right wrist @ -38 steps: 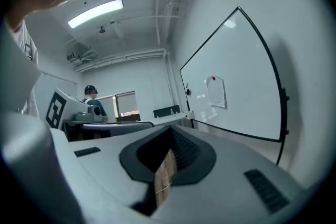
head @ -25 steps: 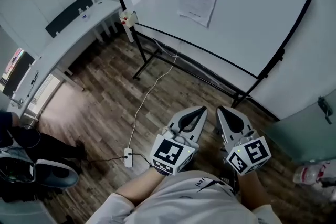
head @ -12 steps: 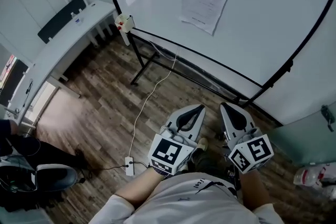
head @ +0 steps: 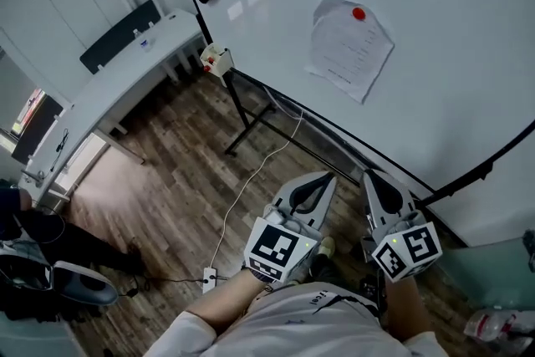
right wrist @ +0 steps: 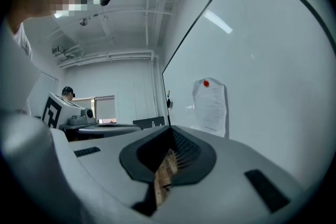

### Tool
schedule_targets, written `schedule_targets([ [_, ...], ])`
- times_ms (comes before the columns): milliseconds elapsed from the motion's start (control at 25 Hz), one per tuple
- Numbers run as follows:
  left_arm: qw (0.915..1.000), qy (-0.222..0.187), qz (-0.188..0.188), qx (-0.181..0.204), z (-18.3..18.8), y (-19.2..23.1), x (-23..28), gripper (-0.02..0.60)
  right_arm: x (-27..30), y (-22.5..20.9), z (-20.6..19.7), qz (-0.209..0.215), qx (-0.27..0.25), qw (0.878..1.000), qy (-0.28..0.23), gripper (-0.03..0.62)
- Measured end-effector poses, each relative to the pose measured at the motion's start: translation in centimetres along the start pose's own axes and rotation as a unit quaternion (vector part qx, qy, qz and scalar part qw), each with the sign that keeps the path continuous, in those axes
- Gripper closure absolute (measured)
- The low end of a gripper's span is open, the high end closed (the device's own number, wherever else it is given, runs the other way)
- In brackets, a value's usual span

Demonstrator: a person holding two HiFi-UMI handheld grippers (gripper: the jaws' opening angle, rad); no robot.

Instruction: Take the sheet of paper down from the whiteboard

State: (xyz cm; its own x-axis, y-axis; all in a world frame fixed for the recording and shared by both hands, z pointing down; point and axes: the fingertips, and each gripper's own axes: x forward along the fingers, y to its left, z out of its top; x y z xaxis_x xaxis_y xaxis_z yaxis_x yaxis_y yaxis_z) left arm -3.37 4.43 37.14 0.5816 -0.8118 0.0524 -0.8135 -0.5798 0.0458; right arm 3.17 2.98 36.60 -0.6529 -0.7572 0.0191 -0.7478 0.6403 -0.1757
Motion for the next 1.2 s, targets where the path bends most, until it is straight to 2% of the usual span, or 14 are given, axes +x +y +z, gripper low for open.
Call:
schedule_targets([
  [400, 0.9994, -0.018, 0.028, 0.014, 3.4, 4.4, 11.1, 0.568, 6.7, -9.4, 2.2, 0.023, 0.001, 1.0, 0.004, 0.58],
  [680, 0.9988, -0.025, 0.033, 0.024, 4.7, 7.1, 15.4, 0.568, 10.0, -12.5, 2.7, 0.021, 0.003, 1.0, 0.008, 0.58],
  [1000, 0.9972, -0.048, 0.027, 0.05, 7.3, 11.3, 19.7, 0.568, 13.4, -15.2, 3.4, -0.019, -0.005, 1.0, 0.008, 0.579],
  [1120, 0.9952, -0.06, 0.019, 0.075, 9.1, 12.5, 21.3, 0.566, 14.4, -16.1, 4.0, -0.044, -0.007, 0.999, 0.002, 0.577],
  [1200, 0.9916, -0.072, 0.02, 0.106, 10.7, 13.3, 22.1, 0.565, 14.8, -16.5, 4.4, -0.059, -0.009, 0.998, -0.001, 0.576],
])
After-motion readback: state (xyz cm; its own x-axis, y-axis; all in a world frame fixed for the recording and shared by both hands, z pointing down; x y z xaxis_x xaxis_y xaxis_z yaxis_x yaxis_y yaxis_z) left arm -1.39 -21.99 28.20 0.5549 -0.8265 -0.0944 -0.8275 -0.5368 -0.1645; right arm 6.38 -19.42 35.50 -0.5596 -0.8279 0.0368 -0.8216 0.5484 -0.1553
